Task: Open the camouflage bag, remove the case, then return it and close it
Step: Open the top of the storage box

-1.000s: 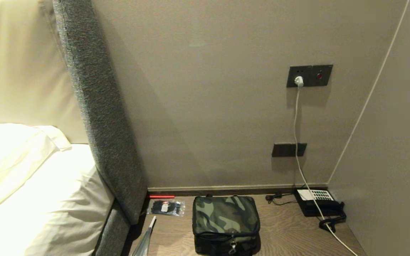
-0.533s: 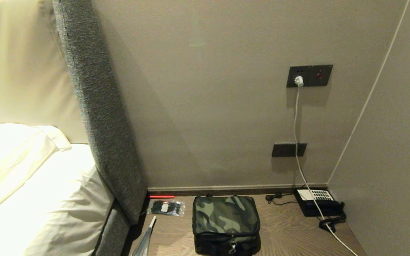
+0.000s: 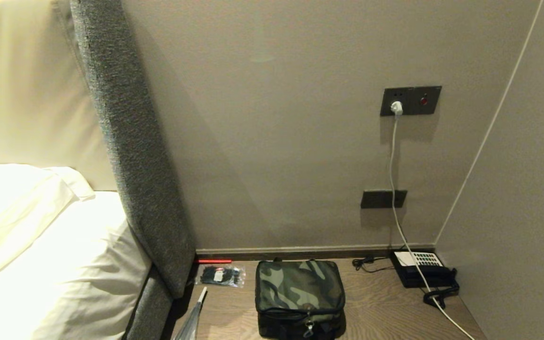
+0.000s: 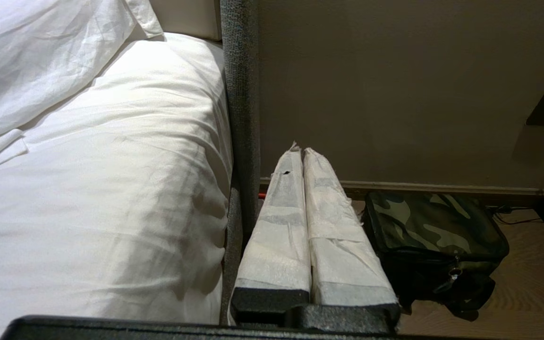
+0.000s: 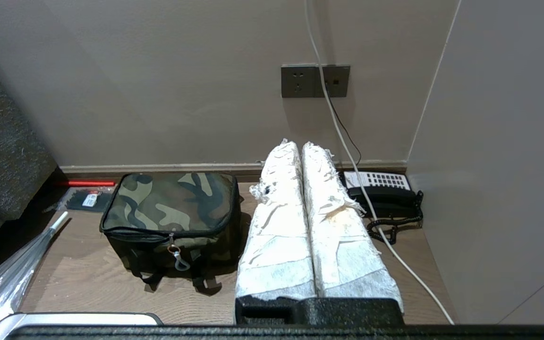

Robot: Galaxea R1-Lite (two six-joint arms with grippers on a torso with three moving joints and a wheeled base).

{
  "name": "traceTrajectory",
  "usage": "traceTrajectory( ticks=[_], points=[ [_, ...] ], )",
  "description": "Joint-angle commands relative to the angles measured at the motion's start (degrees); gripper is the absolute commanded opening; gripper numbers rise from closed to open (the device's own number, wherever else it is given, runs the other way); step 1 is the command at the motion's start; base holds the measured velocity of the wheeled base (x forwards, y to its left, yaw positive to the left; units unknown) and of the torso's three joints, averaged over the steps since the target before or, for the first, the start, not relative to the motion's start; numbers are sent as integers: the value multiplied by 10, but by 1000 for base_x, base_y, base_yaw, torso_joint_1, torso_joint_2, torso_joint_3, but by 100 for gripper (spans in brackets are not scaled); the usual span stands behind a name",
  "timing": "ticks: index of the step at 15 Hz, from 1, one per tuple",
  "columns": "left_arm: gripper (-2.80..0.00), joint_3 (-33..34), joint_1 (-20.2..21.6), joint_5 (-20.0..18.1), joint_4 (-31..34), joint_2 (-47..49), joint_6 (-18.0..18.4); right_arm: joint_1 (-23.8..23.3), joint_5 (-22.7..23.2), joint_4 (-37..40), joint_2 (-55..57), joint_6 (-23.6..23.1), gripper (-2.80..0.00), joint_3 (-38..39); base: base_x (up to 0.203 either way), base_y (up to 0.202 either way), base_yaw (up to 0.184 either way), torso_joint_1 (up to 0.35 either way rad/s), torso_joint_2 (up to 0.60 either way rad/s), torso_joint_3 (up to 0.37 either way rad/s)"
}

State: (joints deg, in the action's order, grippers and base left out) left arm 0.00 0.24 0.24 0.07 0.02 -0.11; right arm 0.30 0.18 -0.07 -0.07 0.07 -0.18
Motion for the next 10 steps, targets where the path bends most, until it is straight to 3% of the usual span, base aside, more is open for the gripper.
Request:
traceTrajectory(
  ticks=[1, 10],
  points=[
    [-280, 1, 0, 0, 0, -1, 0, 0, 0, 0, 1, 0, -280, 0, 0, 0, 0, 0, 0, 0],
    [-280, 2, 0, 0, 0, -1, 0, 0, 0, 0, 1, 0, -280, 0, 0, 0, 0, 0, 0, 0]
  ],
)
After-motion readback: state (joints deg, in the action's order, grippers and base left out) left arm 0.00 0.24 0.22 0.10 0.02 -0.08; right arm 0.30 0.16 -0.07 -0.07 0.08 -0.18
